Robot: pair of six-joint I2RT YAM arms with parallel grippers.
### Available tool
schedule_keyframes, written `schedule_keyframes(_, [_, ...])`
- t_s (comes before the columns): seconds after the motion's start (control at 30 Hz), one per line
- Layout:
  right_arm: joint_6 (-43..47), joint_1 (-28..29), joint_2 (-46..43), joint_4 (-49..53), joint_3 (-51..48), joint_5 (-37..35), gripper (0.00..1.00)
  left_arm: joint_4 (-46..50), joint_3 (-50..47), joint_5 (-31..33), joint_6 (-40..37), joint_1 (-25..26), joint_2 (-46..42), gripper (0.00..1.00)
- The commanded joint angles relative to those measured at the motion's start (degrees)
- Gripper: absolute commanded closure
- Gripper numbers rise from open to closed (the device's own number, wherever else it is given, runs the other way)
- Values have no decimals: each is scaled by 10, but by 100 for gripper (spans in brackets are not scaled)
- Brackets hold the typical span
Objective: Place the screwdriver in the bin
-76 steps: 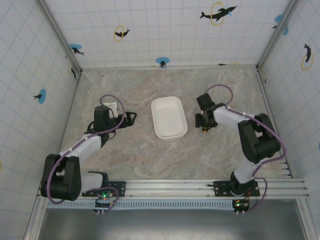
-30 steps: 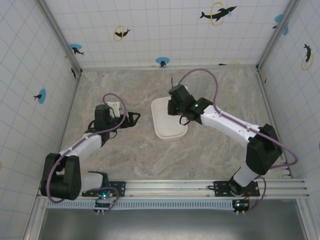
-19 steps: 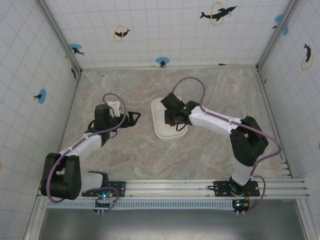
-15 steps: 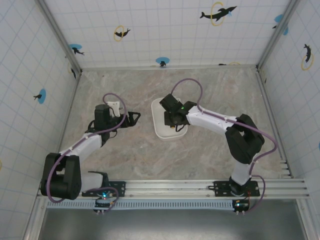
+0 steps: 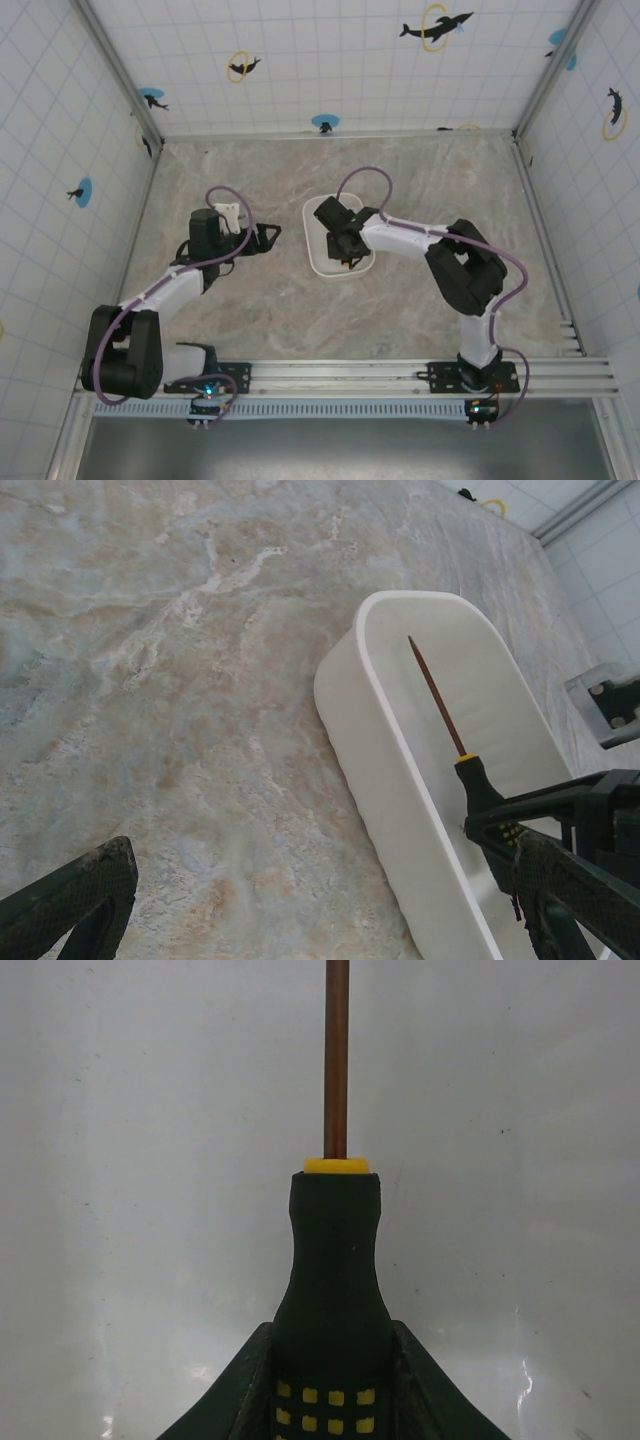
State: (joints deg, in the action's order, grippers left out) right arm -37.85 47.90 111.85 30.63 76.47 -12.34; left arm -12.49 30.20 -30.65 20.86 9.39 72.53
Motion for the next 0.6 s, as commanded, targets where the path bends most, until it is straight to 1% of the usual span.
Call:
schedule_keyframes(0.0, [5,1,15,4,28,-9,94,-11,5,-5,-4,5,7,2])
schedule_keyframes(0.07, [6,2,21,4,29,-8,91,-11,4,-3,-5,5,7,2])
schedule_keyframes(0.1, [7,1,23,4,30,-7,88,-12,4,-3,-6,5,7,2])
schedule_keyframes(0.3, [9,2,33,6,34,-7,61,-7,6,-1,-11,5,11,2])
schedule_keyframes(0.4, [9,2,33,7,35,-10,56,-2,8,-2,-17,5,13,2])
schedule_keyframes(0.57, [15,2,30,20,43,-15,52,14,9,10,-31,5,14,2])
